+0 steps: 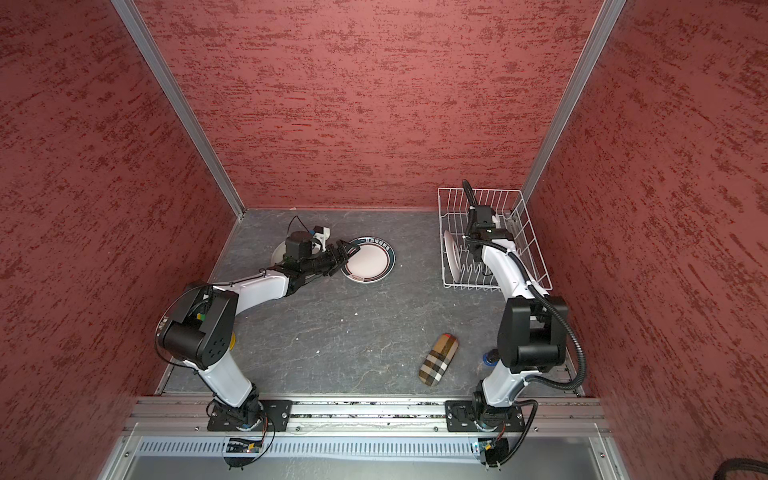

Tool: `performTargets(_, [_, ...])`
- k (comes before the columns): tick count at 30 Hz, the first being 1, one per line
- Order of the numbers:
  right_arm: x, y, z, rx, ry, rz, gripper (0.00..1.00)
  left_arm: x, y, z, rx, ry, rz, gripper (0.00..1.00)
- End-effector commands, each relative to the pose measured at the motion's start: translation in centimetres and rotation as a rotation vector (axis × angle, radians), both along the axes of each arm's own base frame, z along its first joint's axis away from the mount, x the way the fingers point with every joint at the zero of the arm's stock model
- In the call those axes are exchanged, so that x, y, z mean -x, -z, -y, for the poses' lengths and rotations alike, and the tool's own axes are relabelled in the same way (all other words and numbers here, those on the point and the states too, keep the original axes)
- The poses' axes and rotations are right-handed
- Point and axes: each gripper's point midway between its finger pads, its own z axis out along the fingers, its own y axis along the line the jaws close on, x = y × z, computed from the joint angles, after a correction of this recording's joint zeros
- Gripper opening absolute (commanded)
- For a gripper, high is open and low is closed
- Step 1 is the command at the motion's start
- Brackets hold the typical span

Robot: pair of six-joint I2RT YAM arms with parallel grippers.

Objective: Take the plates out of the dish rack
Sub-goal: 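Close the right gripper on the rim of the orange sunburst plate in the rack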

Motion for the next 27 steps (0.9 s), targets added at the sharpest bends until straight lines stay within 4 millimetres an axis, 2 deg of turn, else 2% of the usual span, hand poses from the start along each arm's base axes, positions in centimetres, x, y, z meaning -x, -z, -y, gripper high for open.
performTargets(1, [-1.0, -1.3, 1.0, 0.05, 0.02, 0.03, 0.53, 0.0, -1.1, 0.5, 0.026, 0.022, 0.027, 0.91])
performTargets(7, [-1.5, -0.8, 1.4, 0.076, 0.021, 0.009, 0.49, -0.1, -1.2, 0.2, 0.023, 0.027, 0.031, 0.91])
performTargets(10, [-1.9, -0.6, 1.6, 0.076, 0.012, 0.016, 0.44, -0.1, -1.2, 0.1, 0.023, 0.026, 0.034, 0.91])
performTargets(20, [-2.4, -0.3, 2.7, 0.095, 0.026, 0.011, 0.41, 0.2, -1.1, 0.1, 0.019, 0.025, 0.033, 0.91])
performTargets(25, [-2.6, 0.5, 2.9, 0.108, 0.018, -0.027, 0.29, 0.2, -1.0, 0.1, 0.019, 0.025, 0.028, 0.91])
performTargets(27, [-2.7, 0.7, 2.8, 0.108, 0.013, -0.04, 0.28, 0.3, -1.1, 0.1, 0.019, 0.026, 0.029, 0.91])
